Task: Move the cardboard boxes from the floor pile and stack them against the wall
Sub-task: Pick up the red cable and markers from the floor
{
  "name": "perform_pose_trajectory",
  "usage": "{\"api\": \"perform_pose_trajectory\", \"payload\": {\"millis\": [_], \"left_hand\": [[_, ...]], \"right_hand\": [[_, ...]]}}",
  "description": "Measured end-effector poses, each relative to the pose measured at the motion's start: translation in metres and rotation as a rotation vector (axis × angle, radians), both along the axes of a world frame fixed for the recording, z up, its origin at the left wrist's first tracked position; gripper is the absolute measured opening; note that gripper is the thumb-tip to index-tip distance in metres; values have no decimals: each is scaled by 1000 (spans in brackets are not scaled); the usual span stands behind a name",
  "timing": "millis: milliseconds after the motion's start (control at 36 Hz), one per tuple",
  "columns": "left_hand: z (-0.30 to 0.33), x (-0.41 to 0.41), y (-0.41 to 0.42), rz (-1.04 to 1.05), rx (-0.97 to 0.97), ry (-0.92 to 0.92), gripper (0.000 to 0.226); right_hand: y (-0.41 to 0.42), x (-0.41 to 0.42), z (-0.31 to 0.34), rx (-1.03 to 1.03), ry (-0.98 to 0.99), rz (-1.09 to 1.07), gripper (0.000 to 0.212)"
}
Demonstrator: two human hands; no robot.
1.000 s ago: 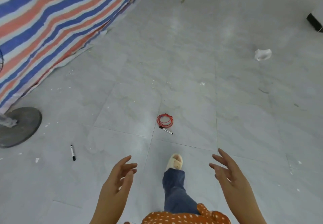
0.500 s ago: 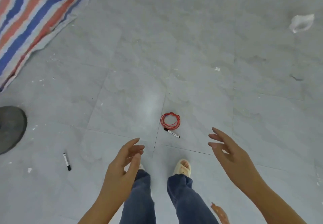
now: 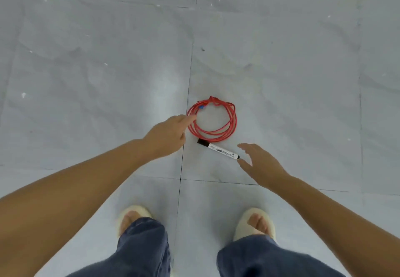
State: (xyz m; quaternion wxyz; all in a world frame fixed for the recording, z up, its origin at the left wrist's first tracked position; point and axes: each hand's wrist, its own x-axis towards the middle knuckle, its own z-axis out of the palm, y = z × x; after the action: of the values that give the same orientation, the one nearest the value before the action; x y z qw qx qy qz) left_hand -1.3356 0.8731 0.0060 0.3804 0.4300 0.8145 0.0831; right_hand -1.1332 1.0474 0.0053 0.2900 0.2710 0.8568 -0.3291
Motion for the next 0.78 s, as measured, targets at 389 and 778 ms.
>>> {"api": "perform_pose_trajectory", "payload": {"millis": [389,778], "left_hand": [[-139,-42,30,-822,310,651,24],[60,2,-19,-45,-49,3,28]], "right_hand": [[-7,-11,-126,285,219,257,24],[-13,33,95,113,138,-189,19]]}}
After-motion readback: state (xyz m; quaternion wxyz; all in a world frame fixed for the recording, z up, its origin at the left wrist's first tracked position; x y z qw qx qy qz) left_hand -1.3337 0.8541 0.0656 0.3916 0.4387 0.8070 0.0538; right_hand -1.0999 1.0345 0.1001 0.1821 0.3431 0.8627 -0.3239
